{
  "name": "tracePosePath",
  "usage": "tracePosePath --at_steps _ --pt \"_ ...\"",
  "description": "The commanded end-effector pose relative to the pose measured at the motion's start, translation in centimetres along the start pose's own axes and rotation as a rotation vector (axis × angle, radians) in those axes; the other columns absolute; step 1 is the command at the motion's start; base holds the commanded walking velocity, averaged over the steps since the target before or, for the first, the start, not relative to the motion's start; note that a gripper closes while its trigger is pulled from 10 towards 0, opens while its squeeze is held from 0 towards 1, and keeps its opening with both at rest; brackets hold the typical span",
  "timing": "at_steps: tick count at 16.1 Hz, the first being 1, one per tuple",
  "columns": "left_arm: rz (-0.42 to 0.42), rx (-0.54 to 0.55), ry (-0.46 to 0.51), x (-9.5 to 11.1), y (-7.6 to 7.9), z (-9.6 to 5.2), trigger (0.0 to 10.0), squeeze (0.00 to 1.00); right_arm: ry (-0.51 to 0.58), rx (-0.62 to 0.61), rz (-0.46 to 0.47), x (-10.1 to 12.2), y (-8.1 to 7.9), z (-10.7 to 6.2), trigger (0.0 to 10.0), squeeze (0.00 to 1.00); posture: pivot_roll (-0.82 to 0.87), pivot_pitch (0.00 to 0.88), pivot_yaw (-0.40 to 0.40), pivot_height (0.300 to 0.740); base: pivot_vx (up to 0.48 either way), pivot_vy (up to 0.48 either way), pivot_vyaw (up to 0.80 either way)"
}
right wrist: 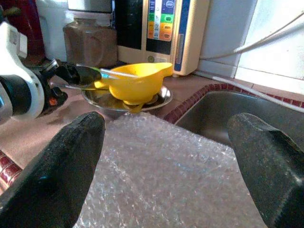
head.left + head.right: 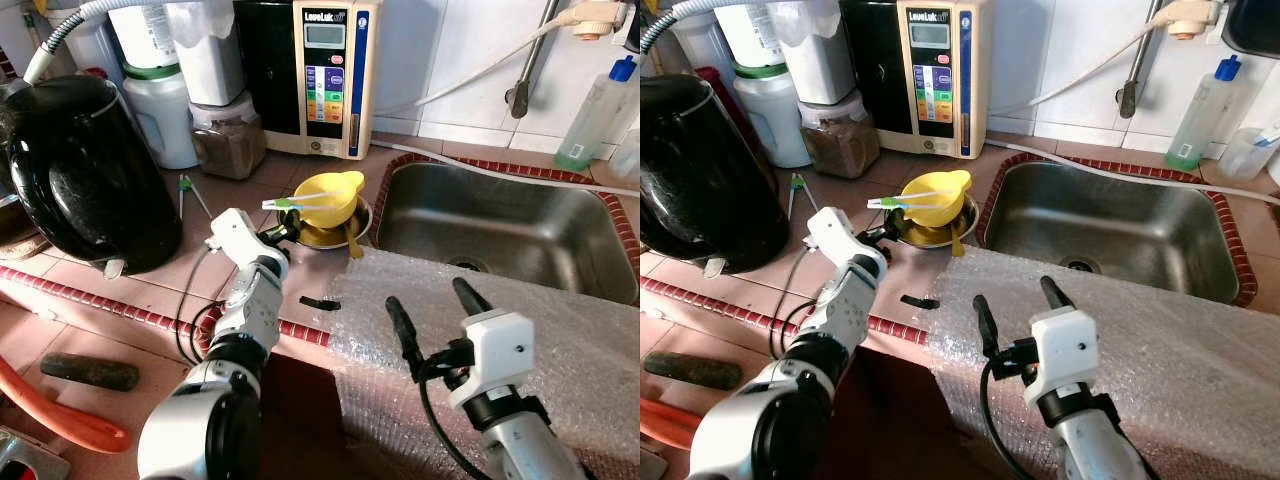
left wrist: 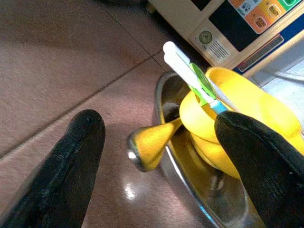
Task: Kitchen organization
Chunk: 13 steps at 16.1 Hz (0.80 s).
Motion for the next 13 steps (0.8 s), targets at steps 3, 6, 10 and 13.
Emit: tracePosePath --at_steps 3,6,10,13 --pt "-0.084 -0.013 -0.008 0.49 1.04 0.42 10.0 0.00 -0.003 0.015 -0.008 0.28 -0.18 -0.28 10.0 0.00 -0.11 0.003 0.090 0.740 0.000 0.000 0.00" --pt "-0.109 -0.024 -0.003 0.82 1.51 0.57 10.0 0.00 -0.016 0.024 -0.025 -0.06 -0.32 -0.27 10.0 0.00 -0.11 0.000 0.090 0.740 0.000 0.000 0.00" --pt "-0.201 0.004 0.003 1.05 1.01 0.68 0.8 0.00 -0.024 0.024 -0.031 -0.40 -0.51 -0.43 10.0 0.00 -0.12 0.000 0.092 0.740 0.000 0.000 0.00" --pt "-0.287 -0.004 0.001 1.28 1.00 0.80 0.0 0.00 -0.021 0.017 -0.037 -0.39 -0.41 -0.36 10.0 0.00 -0.12 0.000 0.095 0.740 0.000 0.000 0.00"
Point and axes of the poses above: a point about 5 cm out from each wrist's last joint towards the gripper, its own z axis pointing out of the wrist towards the gripper, its own x axis along the axis of the wrist's last joint, y = z × x, the point moved 6 cm from there along z, pointing out of the wrist towards the gripper, and after that the axes turned 13 degrees about z, right-handed, at the moved point
